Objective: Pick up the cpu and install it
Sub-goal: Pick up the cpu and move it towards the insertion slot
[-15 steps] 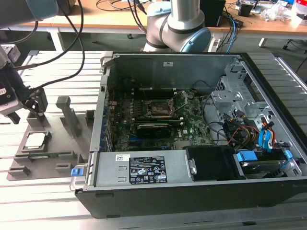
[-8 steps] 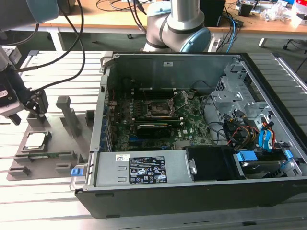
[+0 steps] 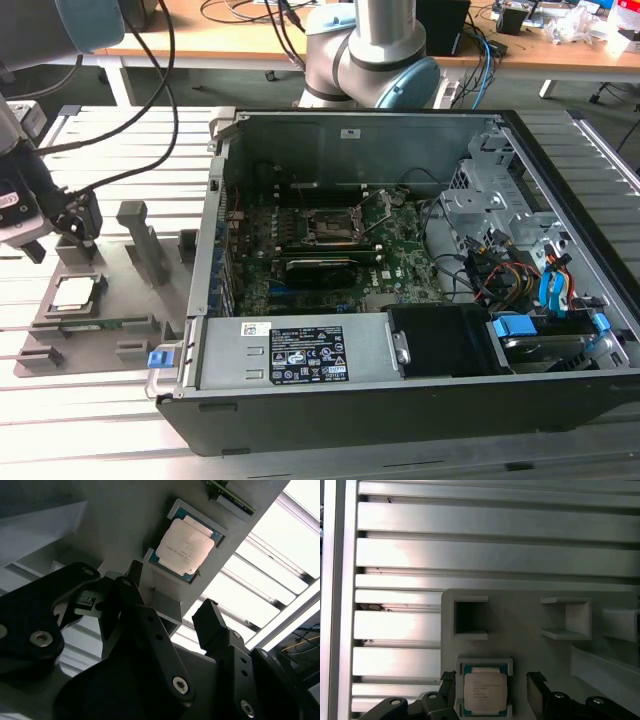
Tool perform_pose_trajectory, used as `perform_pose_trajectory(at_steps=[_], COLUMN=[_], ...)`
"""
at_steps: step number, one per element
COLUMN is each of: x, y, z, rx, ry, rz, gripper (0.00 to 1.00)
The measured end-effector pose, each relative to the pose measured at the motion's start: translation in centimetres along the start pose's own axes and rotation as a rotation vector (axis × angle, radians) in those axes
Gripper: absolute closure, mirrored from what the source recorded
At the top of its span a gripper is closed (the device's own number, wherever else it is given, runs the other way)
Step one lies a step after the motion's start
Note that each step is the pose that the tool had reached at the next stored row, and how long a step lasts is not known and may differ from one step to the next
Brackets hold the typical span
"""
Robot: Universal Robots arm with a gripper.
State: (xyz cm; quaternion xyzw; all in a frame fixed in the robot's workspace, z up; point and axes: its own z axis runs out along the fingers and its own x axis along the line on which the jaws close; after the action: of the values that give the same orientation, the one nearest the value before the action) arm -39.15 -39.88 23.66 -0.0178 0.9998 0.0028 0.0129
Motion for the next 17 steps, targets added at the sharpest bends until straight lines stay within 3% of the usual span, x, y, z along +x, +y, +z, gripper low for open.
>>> perform_pose_trajectory(at_steps=[5, 8, 11, 17], x=[0.12, 0.39, 0.47, 0.5], y=[-0.26, -1.19, -2.58, -2.7], z=[0.39, 0.48, 0.9, 2.1], rx=[0.0002, 0.0053, 0.0061, 0.0085], ry=[0.0, 0.0, 0.0001, 0.0003], rz=[0.0, 0.0, 0.0, -0.001], gripper=[0.32, 0.32, 0.32, 0.32])
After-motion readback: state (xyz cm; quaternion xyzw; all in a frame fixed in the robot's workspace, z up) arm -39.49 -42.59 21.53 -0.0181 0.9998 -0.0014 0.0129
